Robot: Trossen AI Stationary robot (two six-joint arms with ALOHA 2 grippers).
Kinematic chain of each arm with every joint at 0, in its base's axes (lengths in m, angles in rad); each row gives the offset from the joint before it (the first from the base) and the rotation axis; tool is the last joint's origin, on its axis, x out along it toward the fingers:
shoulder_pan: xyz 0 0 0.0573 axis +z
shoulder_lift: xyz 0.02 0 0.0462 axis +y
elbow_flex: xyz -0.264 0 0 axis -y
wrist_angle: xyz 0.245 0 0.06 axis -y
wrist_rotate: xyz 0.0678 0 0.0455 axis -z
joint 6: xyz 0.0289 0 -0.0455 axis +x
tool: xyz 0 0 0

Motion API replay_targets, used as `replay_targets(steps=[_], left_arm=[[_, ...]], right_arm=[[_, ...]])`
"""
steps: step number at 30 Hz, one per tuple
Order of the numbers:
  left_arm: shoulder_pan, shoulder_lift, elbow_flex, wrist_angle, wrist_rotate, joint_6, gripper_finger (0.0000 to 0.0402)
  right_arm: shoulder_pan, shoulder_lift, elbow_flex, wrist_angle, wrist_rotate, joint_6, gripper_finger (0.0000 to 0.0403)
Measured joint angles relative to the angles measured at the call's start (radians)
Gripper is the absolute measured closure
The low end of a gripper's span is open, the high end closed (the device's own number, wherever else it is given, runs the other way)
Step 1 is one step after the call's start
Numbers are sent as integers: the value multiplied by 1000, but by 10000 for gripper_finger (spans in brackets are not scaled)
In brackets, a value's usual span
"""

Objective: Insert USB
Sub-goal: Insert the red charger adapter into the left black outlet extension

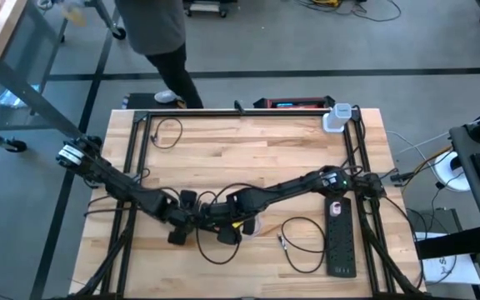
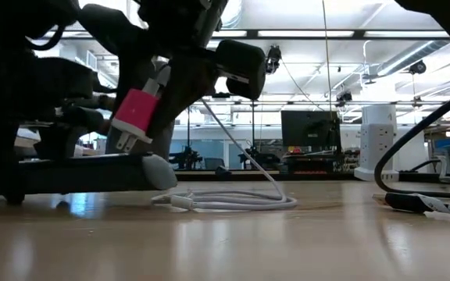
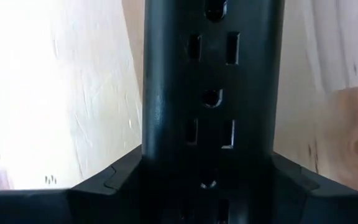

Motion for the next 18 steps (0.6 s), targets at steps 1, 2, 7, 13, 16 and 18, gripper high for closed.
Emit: replay_targets(steps=[1,2,7,13,16,18], left_arm=[[-6,0,-3,17,0,2,191],[-10,0,-5,37,1,4,191],[-20,0,-14,78,-10,8,192],[-21,0,-34,111,-11,-1,192],[-21,4,-34,113,-13,-1,192],[-21,5,-34,114,-13,-1,192]], right_arm=[[3,0,0,7,-1,4,267],[5,0,-3,15,-1,4,267],[5,0,-39,40,-34,3,267],[8,0,-60,42,-48,22,267],[9,-1,-60,36,-40,22,267],[10,-6,-59,35,-38,22,267]])
